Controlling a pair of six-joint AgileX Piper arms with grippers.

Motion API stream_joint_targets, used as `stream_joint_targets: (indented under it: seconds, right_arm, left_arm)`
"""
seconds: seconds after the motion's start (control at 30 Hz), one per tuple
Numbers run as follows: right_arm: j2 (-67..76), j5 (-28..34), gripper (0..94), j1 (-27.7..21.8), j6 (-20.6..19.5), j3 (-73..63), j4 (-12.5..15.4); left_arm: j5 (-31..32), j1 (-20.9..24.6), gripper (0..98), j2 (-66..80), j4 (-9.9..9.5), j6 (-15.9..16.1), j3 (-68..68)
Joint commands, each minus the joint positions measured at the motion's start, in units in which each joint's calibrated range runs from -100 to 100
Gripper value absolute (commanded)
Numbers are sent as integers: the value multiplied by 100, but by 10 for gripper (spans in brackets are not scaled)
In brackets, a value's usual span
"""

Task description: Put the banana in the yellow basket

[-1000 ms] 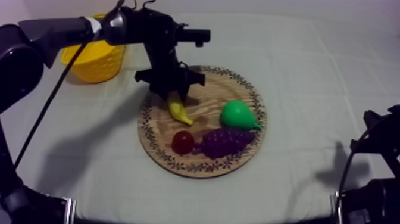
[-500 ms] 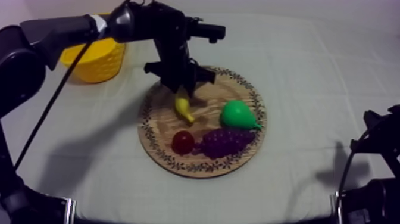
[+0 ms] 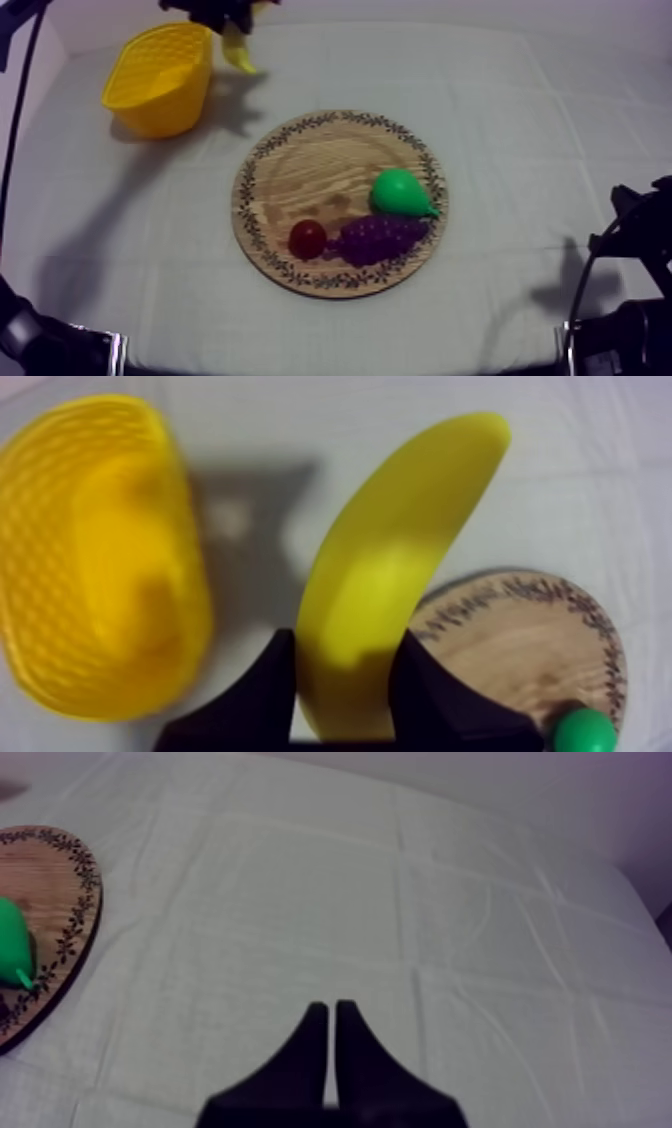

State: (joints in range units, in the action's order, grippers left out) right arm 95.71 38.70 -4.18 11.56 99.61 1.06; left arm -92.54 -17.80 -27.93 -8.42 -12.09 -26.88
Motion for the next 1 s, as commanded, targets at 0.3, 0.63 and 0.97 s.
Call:
stream_joint_targets:
  seconds: [0.3,0.63,0.97]
  right_arm:
    - [5,1,4,-3,-1,5,-1]
    - [5,1,4,-3,-1,5,-1]
    - [5,1,4,-3,-1,5,-1]
  left_arm:
    - [244,1217,248,-403,-81,247,-28]
    - [680,1541,265,-819,-102,285,363]
    - [1197,1547,354,-1010,-39,417,622]
